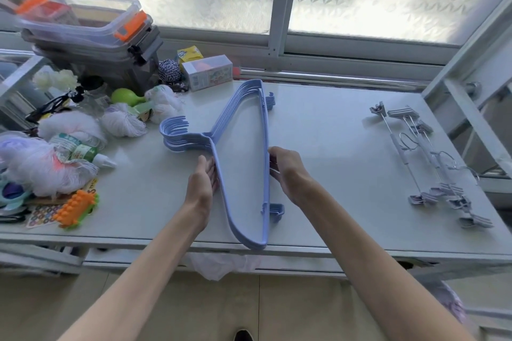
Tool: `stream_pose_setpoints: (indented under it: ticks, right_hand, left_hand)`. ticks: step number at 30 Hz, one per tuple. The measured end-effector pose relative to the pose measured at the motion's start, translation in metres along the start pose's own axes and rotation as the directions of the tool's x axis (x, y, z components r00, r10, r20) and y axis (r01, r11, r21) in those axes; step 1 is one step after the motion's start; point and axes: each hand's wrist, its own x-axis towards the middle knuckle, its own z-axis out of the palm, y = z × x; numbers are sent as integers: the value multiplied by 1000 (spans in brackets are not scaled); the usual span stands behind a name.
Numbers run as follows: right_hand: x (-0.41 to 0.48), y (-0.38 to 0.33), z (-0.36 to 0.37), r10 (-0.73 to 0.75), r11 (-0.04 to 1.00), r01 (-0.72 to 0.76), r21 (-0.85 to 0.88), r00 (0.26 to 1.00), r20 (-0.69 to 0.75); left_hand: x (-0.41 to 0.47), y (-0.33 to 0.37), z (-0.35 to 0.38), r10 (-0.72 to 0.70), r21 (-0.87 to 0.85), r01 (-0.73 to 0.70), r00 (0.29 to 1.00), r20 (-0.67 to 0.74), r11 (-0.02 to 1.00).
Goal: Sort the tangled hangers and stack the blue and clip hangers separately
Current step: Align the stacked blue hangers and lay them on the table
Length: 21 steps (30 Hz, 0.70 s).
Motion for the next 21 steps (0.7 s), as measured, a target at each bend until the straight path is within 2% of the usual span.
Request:
stream_pose_setpoints:
  ticks: [9, 21]
  right_hand:
    - [3, 8, 6, 7, 1000, -7, -3, 999, -47]
    - [-6, 10, 4, 2, 999, -3, 42, 999, 36]
  left_hand:
    - [-2, 0, 2, 29, 71, -32, 999, 32, 997]
    - [-7, 0, 1, 52, 172, -58, 998, 39, 983]
